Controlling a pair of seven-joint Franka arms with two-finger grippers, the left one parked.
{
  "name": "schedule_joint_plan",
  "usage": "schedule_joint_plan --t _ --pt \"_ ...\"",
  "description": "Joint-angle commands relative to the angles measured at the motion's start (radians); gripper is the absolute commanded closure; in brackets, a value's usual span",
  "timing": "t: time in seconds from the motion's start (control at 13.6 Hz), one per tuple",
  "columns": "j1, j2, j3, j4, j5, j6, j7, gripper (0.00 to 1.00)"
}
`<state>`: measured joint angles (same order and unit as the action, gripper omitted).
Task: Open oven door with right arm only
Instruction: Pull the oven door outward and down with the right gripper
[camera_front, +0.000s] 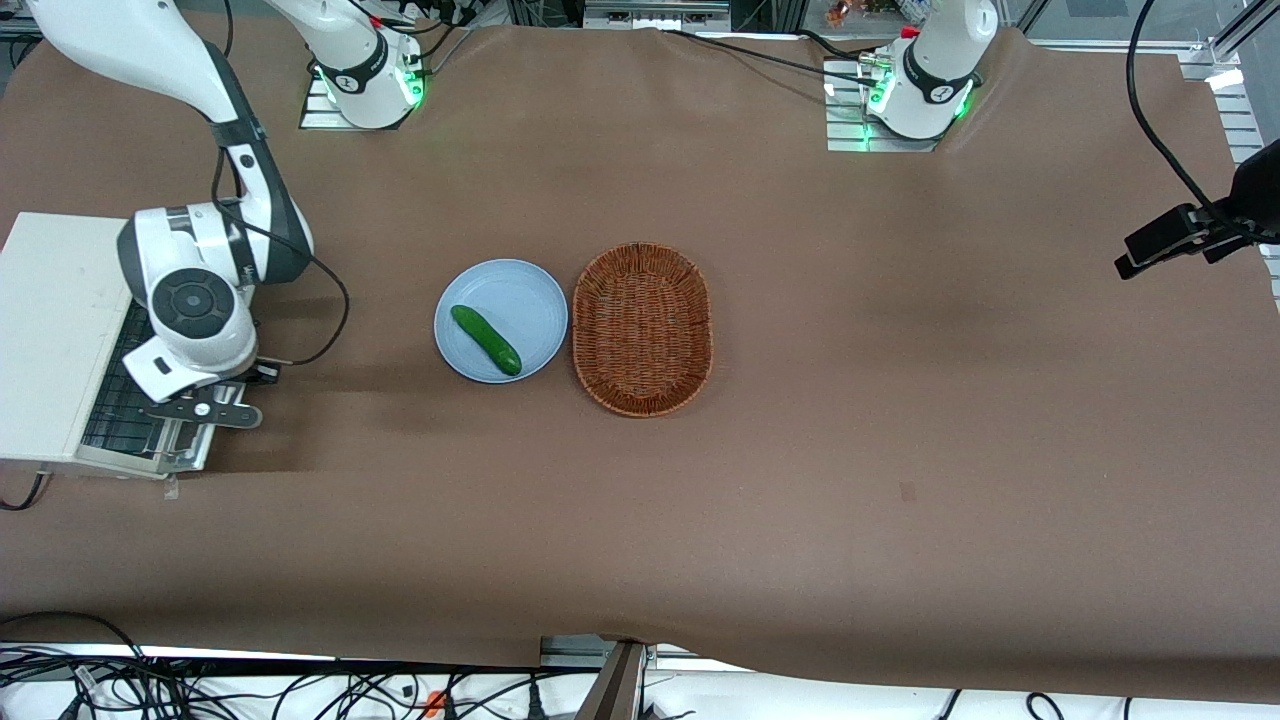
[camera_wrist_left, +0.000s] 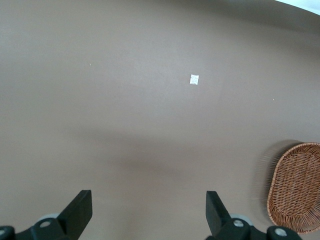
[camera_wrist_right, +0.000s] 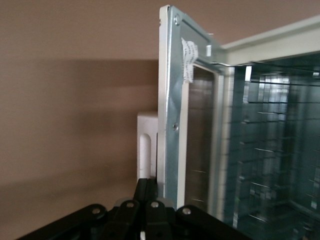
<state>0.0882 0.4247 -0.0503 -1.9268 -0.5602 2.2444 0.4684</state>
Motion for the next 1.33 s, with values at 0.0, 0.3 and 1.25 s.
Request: schedule_joint_plan --t 0.0,0.3,1.25 --pt "-0.038 0.103 -0.039 0.020 -0.041 0.115 -0.005 1.00" --pt "-0.038 0.114 -0.028 0.009 -0.035 0.123 -0.008 1.00" --pt "-0.042 0.057 0.156 0.268 0.455 -0.305 -0.282 1.00"
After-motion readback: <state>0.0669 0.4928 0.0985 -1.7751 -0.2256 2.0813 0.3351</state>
